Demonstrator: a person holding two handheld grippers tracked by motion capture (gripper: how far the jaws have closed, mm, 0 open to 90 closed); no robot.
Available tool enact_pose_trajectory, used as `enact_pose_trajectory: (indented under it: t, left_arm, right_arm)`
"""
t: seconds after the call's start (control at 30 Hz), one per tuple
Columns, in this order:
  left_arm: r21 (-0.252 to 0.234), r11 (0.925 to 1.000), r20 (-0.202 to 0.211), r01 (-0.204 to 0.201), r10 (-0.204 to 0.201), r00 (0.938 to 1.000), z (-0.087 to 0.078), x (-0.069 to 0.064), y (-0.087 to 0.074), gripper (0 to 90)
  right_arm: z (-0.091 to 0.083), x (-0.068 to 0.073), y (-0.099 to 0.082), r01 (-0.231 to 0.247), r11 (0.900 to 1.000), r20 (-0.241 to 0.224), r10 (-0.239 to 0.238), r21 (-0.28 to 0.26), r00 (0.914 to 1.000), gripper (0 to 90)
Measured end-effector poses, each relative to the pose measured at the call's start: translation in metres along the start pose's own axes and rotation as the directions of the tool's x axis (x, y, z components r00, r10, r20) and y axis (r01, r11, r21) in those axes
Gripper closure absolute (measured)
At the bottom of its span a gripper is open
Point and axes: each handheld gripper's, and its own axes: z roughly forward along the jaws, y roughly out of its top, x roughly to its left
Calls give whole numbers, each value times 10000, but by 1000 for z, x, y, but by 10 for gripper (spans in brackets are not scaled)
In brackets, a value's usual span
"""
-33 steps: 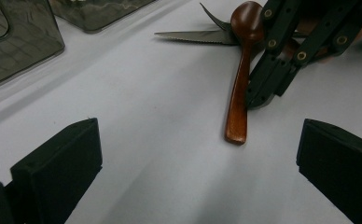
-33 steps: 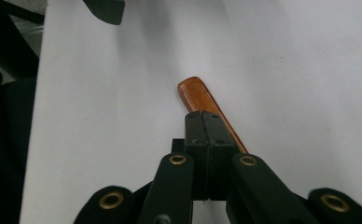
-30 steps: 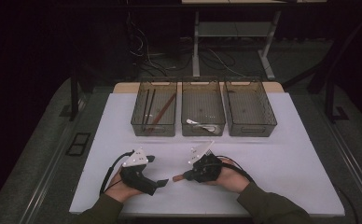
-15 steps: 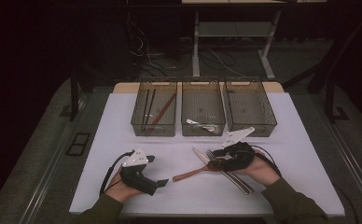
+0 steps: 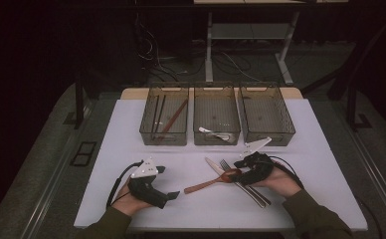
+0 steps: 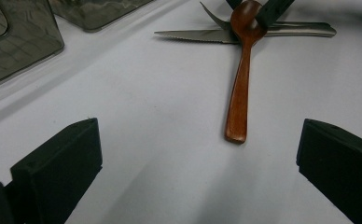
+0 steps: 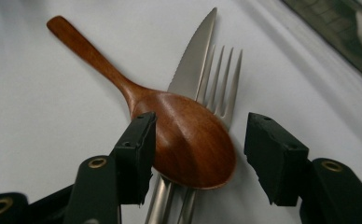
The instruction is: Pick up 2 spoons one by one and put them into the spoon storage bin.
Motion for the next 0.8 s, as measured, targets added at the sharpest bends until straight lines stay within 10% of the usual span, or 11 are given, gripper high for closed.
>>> enact_pose_trajectory:
  t: [0.8]
  left_arm:
    - [18, 10000, -12, -27, 27, 10000, 0, 0, 0, 0]
  right_arm:
    - [0, 9, -2, 1423, 9892, -963, -1385, 345, 9857, 764]
